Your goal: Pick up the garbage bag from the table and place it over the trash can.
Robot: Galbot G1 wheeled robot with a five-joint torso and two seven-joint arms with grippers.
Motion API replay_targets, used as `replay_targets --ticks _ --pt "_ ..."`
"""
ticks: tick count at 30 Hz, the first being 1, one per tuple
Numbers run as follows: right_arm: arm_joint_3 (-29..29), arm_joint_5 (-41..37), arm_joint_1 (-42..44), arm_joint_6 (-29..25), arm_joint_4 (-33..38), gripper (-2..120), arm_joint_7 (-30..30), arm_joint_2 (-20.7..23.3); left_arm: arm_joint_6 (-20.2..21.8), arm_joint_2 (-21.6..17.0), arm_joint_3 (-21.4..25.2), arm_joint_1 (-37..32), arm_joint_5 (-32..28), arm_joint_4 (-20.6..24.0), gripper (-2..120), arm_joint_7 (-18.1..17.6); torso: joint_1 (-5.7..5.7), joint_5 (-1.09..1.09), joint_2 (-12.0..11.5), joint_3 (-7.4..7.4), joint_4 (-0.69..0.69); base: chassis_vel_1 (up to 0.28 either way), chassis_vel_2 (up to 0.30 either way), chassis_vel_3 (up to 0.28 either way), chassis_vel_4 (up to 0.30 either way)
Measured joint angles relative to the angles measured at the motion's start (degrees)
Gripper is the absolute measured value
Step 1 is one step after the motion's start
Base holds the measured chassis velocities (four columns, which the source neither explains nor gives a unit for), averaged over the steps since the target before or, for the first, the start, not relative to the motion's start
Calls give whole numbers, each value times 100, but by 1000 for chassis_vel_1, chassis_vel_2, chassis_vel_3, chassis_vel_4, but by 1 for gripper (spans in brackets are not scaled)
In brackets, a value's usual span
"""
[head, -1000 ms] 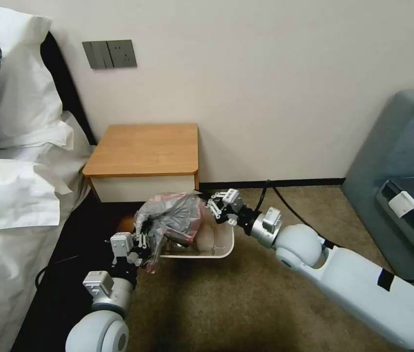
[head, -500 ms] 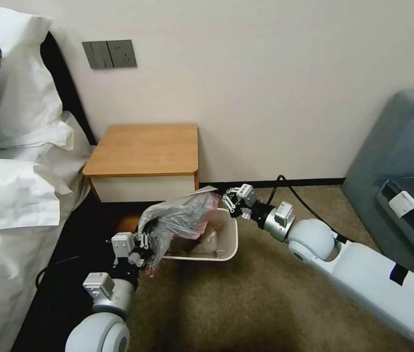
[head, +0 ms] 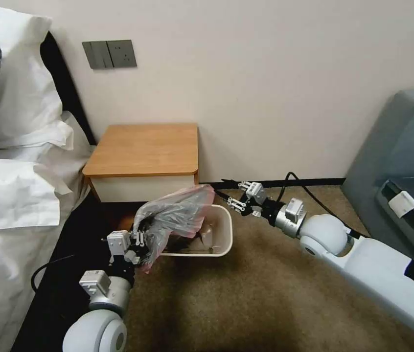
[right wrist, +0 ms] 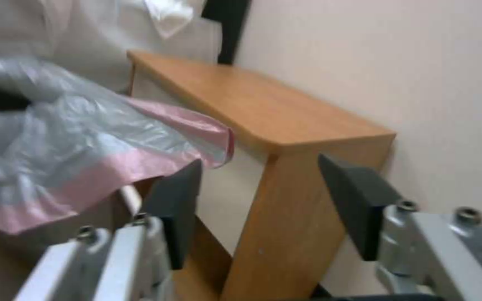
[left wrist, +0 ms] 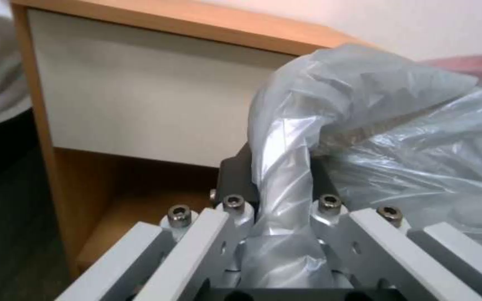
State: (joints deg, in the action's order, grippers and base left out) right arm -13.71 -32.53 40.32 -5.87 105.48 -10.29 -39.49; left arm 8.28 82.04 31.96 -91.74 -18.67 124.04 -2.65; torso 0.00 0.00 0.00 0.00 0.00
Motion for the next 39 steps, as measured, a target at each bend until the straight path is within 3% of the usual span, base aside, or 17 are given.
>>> replay_targets --ticks 6,8,9,11,13,14,16,17,19,20,22,39 --pt "449 -720 738 184 783 79 476 73 15 10 153 101 -90 -54 7 -18 0 0 0 0 -1 0 0 0 0" --pt "466 -1563 1021 526 1388 89 1209 42 18 15 222 147 -113 -65 7 -19 0 0 0 0 -1 0 0 0 0" --pt "466 -1563 1021 526 1388 89 1209 42 18 15 222 147 -113 -65 7 -19 0 0 0 0 -1 0 0 0 0" --pt "364 -2243 1103 799 1817 97 1802 -107 25 25 270 188 -143 -79 7 -24 0 -1 0 0 -1 0 0 0 0" --pt "306 -2245 1108 871 1892 99 1883 -185 33 32 289 205 -156 -82 7 -30 0 -1 0 0 1 0 0 0 0" --pt "281 -2071 1111 868 1881 100 1838 -214 37 36 302 211 -165 -82 7 -34 -1 -2 0 0 1 0 0 0 0" --pt "238 -793 1109 592 1638 100 1193 -255 66 39 334 216 -201 -77 7 -46 0 0 0 0 0 0 0 0 0" --pt "238 -793 1109 592 1638 100 1193 -255 66 39 334 216 -201 -77 7 -46 0 0 0 0 0 0 0 0 0" --pt "225 772 1049 175 1326 100 231 -256 93 40 358 216 -237 -49 7 -55 -1 0 0 0 0 0 0 0 0" --pt "225 772 1049 175 1326 100 231 -256 93 40 358 216 -237 -49 7 -55 -1 0 0 0 0 0 0 0 0" --pt "139 1588 918 -92 1097 100 -230 -259 105 39 360 223 -250 -38 7 -60 -1 0 0 0 0 0 0 0 0" --pt "-888 2294 -130 -138 349 100 -276 -864 131 130 207 200 -222 6 7 -67 0 0 -1 0 0 0 0 0 0"
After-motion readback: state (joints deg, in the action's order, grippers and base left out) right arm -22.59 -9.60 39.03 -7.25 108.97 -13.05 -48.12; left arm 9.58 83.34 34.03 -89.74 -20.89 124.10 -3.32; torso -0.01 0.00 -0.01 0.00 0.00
